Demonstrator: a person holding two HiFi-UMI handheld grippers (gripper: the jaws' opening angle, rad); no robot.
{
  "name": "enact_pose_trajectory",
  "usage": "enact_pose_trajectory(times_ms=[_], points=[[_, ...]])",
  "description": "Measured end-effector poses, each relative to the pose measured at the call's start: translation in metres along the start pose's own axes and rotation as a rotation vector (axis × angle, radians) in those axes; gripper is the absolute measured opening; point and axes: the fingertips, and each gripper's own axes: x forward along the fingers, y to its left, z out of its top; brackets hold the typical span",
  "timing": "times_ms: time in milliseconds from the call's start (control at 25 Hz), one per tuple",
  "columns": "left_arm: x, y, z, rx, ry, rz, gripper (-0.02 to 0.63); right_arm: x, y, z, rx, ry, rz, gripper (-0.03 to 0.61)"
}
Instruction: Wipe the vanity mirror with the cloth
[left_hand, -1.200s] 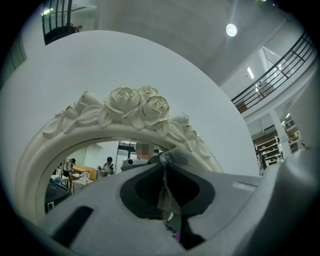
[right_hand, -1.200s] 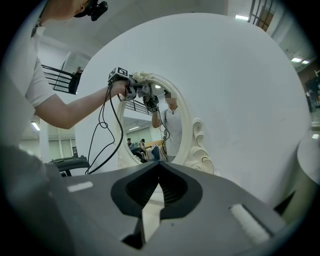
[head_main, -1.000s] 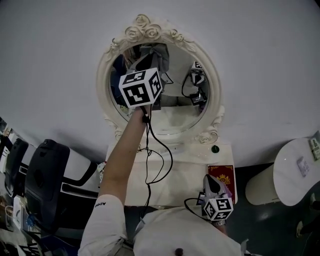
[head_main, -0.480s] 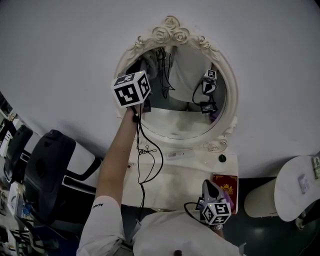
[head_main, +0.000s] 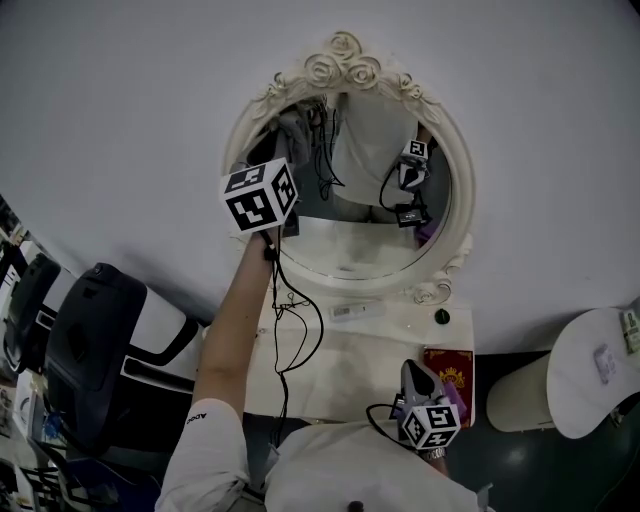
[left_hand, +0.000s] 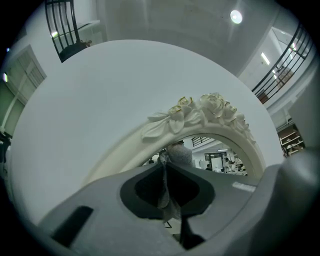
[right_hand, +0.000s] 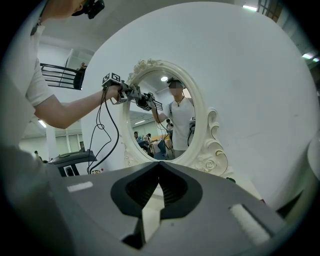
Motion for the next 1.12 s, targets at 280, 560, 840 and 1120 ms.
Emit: enact_pose_trajectory(times_ms=[280,560,840,1120], points=[[-0.008,-0.055,0.007,0.02,-0.047,-0.11,0.021,-0.01,-0.009,-0.001,0.013,-0.013,-0.058,0.008],[0.0,-0.127,-0.012,-0.014,-0.024,-0.264,0.021,-0.024,-0.017,0.001,0.016,-0.035,-0.127,0.008],[0.01,-0.207,-0.048,-0.037,0.022,-0.42,0.021,-0.053,-0.034,0.001,0.034,-0.056,-0.247,0.008],[0.019,-0.265,-0.074,-0.066,0.056,-0.501,0.021,-0.082,-0.05,-0.004,0.055,-0.065,-0.363,0.008]])
